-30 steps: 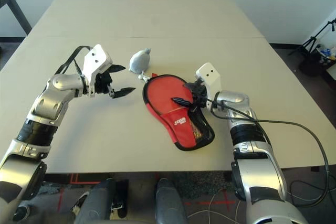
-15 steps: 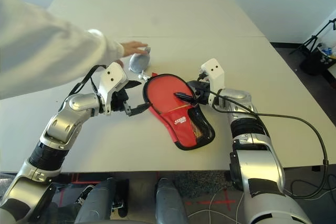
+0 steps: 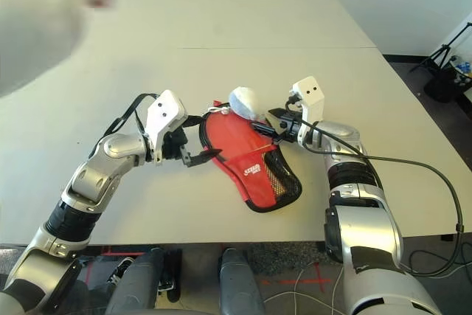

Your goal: Store the ping-pong paddle in its case and zip it.

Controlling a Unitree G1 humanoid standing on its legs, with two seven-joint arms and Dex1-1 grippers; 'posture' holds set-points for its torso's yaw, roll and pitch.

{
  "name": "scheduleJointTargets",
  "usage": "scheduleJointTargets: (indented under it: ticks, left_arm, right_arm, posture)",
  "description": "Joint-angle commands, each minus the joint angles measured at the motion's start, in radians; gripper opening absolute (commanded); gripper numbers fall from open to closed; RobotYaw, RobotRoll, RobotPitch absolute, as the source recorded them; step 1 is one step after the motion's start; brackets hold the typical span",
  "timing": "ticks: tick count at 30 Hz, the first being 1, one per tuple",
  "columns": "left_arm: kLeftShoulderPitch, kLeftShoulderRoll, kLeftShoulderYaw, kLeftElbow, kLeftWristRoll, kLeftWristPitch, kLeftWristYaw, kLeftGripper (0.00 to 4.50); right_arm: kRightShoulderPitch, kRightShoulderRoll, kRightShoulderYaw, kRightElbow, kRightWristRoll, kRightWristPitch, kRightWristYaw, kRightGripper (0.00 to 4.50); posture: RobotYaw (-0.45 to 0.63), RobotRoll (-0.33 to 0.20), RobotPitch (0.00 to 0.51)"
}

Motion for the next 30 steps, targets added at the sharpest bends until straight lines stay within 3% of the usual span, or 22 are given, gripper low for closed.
scheduleJointTargets:
  ticks: [1, 14, 22, 30]
  left_arm:
    - [-0.018, -0.029, -0.031, 0.035, -0.002, -0.022, 0.002, 4.46]
    - [-0.091, -0.140, -0.081, 0.379, 0.094, -0.169, 0.078, 4.46]
    - [-0.085, -0.183, -0.088, 0.503, 0.126, -0.101, 0.125, 4.46]
    - [-0.086, -0.190, -0.103, 0.508, 0.142, -0.079, 0.121, 4.46]
  right_arm:
    - [-0.007, -0.016, 0.003, 0.016, -0.009, -0.003, 0.009, 4.50]
    - [-0.005, -0.104, 0.027, -0.068, 0.004, 0.006, 0.219, 4.50]
    - [0.022, -0.173, 0.028, -0.235, 0.055, 0.019, 0.388, 4.50]
    - [-0.079, -0.140, 0.060, -0.167, -0.006, -0.045, 0.308, 4.50]
  posture:
    - [-0.03, 0.000, 0.151]
    - [-0.03, 0.000, 0.152]
    - [-0.05, 0.000, 0.149]
    - [-0.05, 0.000, 0.144]
